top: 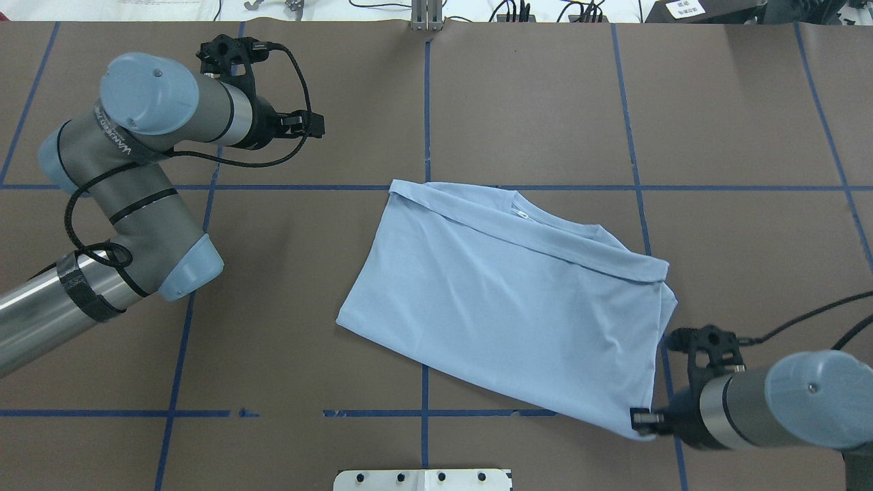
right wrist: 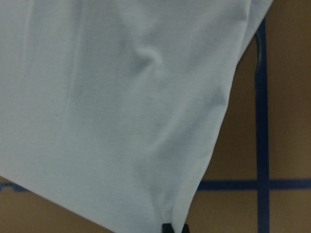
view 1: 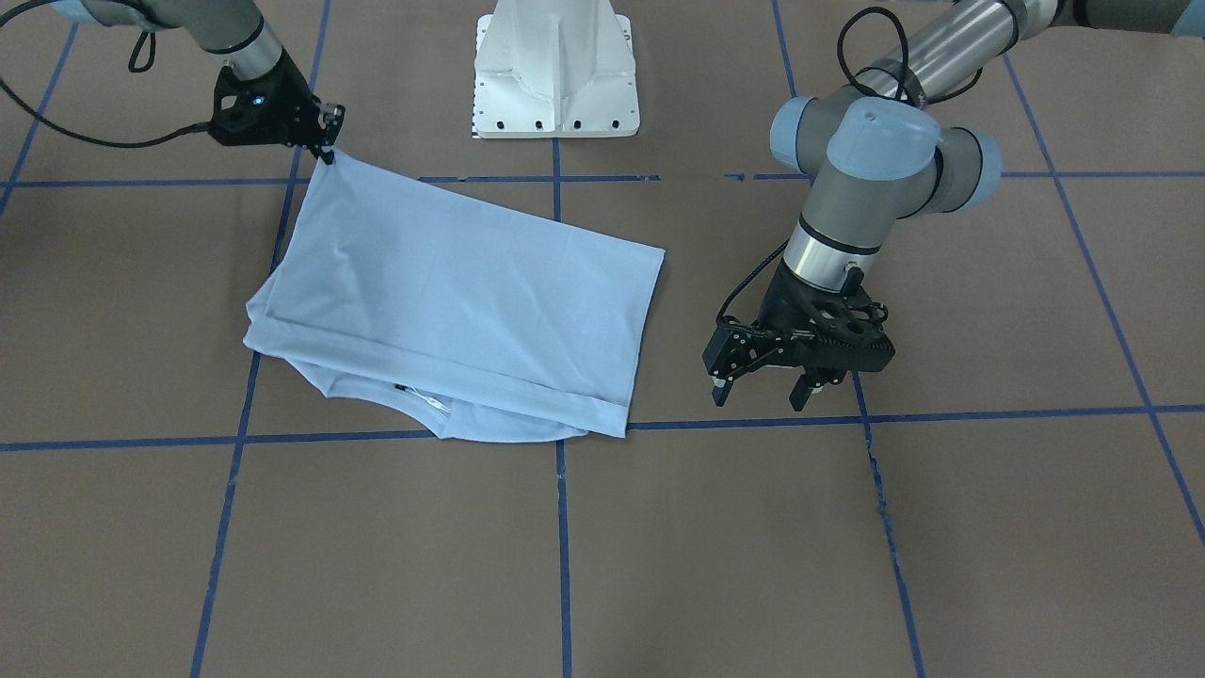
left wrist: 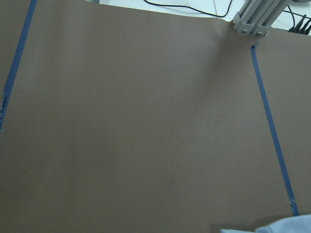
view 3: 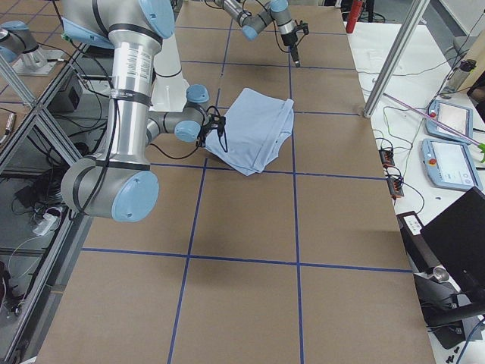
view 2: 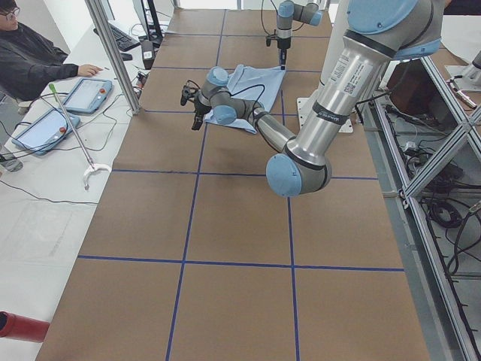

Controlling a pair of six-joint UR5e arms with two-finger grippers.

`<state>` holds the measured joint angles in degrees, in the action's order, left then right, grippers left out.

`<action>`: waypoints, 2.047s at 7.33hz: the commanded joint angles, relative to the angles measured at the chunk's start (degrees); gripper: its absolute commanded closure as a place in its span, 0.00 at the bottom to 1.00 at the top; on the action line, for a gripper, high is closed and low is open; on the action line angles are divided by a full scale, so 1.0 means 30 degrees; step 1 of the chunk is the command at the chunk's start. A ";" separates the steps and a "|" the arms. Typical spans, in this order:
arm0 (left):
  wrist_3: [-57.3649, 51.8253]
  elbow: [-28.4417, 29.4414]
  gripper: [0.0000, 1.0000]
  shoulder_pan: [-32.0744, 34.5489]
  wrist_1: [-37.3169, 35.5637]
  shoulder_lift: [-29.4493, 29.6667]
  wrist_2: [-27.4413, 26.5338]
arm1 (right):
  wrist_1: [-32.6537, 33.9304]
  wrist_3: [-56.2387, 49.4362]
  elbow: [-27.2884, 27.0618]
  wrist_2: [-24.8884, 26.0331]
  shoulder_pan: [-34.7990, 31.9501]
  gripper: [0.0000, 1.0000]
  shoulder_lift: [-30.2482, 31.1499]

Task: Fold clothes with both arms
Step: 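Grasp the corner with the right gripper and drag it toward the robot, then release the shirt and raise the right gripper while the left gripper approaches, then grasp the shirt corner nearest the left gripper with the left gripper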

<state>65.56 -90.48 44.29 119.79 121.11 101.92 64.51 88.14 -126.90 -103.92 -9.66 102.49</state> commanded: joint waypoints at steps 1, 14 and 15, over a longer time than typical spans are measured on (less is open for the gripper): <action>0.0001 -0.0102 0.00 -0.0055 0.0000 -0.0028 0.0039 | 0.0000 0.1556 -0.0386 0.0014 0.2747 0.79 0.0377; 1.3682 -0.4000 0.00 -0.8547 -0.5566 -0.1171 -0.1279 | 0.4536 -0.5155 0.2309 -0.1657 -0.9817 0.00 -0.8319; 1.3653 -0.3853 0.01 -0.8580 -0.5566 -0.1084 -0.1279 | 0.4483 -0.5066 0.2193 -0.1686 -0.9875 0.00 -0.8354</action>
<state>106.29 -102.48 19.23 103.54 117.56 98.19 76.82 72.66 -120.27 -108.88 -39.09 78.64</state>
